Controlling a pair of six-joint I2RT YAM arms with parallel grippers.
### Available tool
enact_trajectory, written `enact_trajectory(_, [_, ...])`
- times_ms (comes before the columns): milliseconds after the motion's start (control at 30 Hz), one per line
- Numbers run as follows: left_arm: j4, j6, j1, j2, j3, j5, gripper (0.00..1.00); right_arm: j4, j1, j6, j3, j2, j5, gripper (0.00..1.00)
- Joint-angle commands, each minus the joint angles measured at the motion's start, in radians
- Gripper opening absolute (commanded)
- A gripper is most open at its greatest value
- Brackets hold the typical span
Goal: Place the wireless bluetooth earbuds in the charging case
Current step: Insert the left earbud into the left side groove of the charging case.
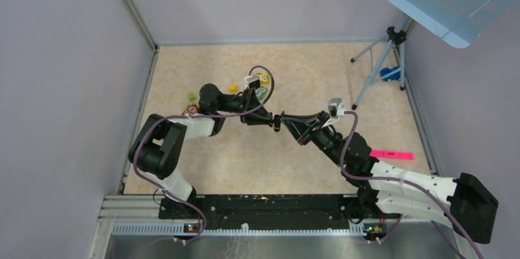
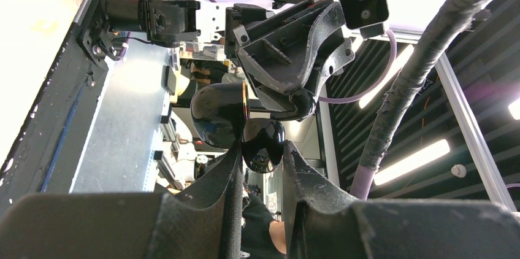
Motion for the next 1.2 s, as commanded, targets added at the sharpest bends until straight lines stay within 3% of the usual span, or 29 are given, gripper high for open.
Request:
enact_trajectory(0, [0.058, -0.004, 0.005, -0.014, 0.011, 0.005, 0.00, 0.076, 0.011, -0.006, 0.051, 0.019, -0.032, 0.00])
enact_trajectory(1167, [0.137, -0.049, 0.012, 0.024, 0.013, 0.000, 0.00, 0.100, 0.012, 0.031, 0.034, 0.090, -0.089, 0.00])
